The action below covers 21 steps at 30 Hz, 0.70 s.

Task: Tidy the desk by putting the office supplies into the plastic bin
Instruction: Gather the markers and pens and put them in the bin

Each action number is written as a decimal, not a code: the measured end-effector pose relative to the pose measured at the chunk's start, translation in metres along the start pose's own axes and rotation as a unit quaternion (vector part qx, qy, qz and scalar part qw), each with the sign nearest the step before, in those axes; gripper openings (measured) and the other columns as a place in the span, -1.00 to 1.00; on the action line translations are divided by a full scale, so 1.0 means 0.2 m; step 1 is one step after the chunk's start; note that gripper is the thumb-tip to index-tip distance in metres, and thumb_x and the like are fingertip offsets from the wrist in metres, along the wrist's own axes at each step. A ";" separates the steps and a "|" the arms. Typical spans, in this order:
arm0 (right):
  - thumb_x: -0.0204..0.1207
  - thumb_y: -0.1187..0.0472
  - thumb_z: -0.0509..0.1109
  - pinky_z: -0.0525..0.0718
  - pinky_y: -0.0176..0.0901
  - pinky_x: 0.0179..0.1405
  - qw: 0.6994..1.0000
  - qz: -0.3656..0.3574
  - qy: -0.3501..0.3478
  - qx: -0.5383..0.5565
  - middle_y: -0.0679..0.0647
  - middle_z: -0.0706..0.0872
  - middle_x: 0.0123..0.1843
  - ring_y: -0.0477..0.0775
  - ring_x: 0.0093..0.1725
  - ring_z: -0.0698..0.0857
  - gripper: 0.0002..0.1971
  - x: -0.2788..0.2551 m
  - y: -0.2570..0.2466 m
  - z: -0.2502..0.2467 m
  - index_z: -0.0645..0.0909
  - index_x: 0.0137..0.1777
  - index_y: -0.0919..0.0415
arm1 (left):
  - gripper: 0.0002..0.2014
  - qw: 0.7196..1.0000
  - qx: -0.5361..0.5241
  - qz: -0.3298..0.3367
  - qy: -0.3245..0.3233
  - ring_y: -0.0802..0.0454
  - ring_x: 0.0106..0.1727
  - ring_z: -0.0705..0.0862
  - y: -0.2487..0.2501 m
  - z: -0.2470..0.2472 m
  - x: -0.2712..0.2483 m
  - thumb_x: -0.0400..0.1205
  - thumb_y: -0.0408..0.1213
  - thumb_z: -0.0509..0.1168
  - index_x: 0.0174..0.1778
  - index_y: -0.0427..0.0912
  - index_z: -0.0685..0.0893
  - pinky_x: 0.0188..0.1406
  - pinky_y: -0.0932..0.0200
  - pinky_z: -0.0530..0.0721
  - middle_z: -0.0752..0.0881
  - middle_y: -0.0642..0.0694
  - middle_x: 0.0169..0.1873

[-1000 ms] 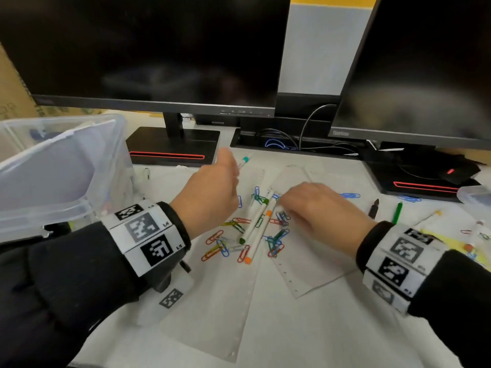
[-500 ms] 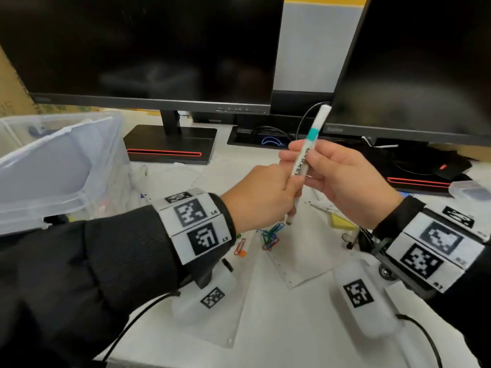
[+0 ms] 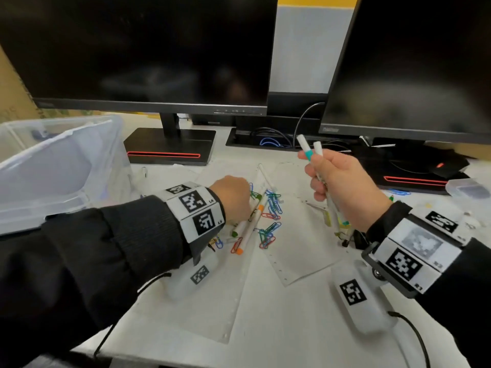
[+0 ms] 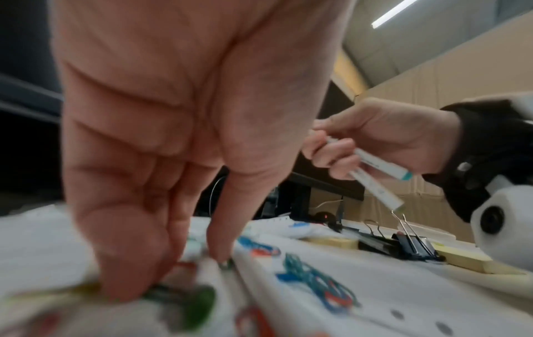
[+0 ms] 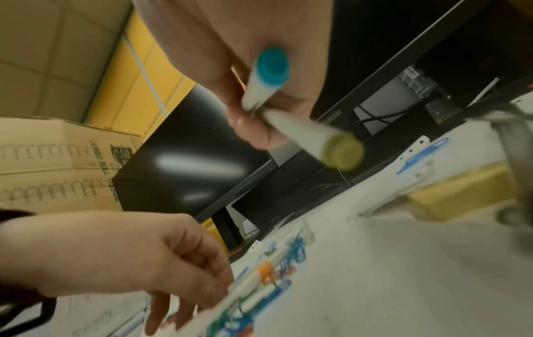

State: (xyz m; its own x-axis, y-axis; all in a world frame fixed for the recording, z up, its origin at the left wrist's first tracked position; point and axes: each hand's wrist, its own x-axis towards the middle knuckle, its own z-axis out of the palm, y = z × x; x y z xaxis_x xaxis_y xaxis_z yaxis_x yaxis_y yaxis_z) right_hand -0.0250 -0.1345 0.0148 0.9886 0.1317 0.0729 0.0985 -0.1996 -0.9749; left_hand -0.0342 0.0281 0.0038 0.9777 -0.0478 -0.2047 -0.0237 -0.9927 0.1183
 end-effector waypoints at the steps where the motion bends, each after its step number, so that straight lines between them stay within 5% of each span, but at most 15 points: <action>1: 0.65 0.15 0.19 0.35 -0.42 -0.69 1.000 0.009 0.009 -0.014 -0.04 0.37 -0.43 -0.15 -0.59 0.32 -0.85 -0.01 0.01 0.00 0.56 -0.11 0.08 | -0.64 1.000 0.002 -0.005 -0.016 0.06 -0.47 0.43 0.01 0.01 0.00 0.62 -0.28 0.22 -0.51 -0.21 0.36 -0.40 0.26 0.49 0.43 -0.06 -0.51; 6: 0.62 0.07 0.24 0.21 -0.40 -0.76 0.999 0.040 -0.012 -0.002 -0.14 0.29 -0.65 -0.21 -0.72 0.21 -0.79 -0.03 0.05 0.00 0.61 -0.11 0.17 | -0.73 0.997 -0.069 -0.017 -0.009 0.02 -0.38 0.58 0.01 0.00 -0.01 0.59 -0.28 0.26 -0.43 -0.22 0.47 -0.28 0.21 0.60 0.54 -0.07 -0.44; 9: 0.56 0.03 0.32 0.20 -0.40 -0.79 0.998 0.064 -0.026 0.003 -0.16 0.31 -0.68 -0.21 -0.74 0.21 -0.74 -0.02 0.06 0.01 0.56 -0.02 0.27 | -0.84 0.972 -0.227 0.017 0.062 -0.10 -0.17 0.75 0.06 -0.04 -0.04 0.58 -0.29 0.31 0.00 -0.28 0.64 -0.09 0.09 0.75 0.73 -0.17 -0.15; 13: 0.54 0.04 0.35 0.18 -0.42 -0.78 0.994 0.095 -0.044 -0.016 -0.06 0.33 -0.59 -0.19 -0.75 0.21 -0.71 -0.01 0.06 0.02 0.44 -0.32 0.18 | -0.87 0.928 -0.351 0.096 0.082 0.00 -0.25 0.76 0.14 -0.06 -0.08 0.57 -0.30 0.35 -0.02 -0.23 0.68 -0.07 0.05 0.79 0.77 -0.13 -0.23; 17: 0.59 0.12 0.23 0.38 -0.34 -0.67 0.991 0.104 -0.015 -0.086 -0.01 0.42 -0.58 -0.12 -0.67 0.37 -0.73 0.00 0.05 0.00 0.50 -0.35 0.16 | -0.81 0.973 -0.218 0.045 0.059 0.08 -0.37 0.61 0.08 -0.03 -0.05 0.54 -0.14 0.40 -0.15 -0.20 0.68 -0.25 0.22 0.64 0.64 -0.03 -0.40; 21: 0.64 0.03 0.16 0.53 -0.20 -0.24 0.989 0.098 -0.012 -0.113 0.04 0.54 -0.35 -0.04 -0.38 0.51 -0.70 0.00 0.07 -0.02 0.49 -0.29 0.12 | -0.85 0.999 -0.041 0.014 -0.023 0.01 -0.32 0.57 0.02 0.03 -0.04 0.52 -0.22 0.37 -0.18 -0.23 0.61 -0.32 0.21 0.53 0.60 -0.09 -0.33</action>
State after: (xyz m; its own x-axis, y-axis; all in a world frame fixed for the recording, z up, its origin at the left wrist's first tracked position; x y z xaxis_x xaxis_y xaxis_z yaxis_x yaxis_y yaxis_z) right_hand -0.0229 -0.1405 0.0013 0.9886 0.0908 -0.1201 -0.0689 -0.4359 -0.8974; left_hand -0.0427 0.0232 -0.0005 0.9661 -0.0818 -0.2449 -0.0311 -0.9785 0.2039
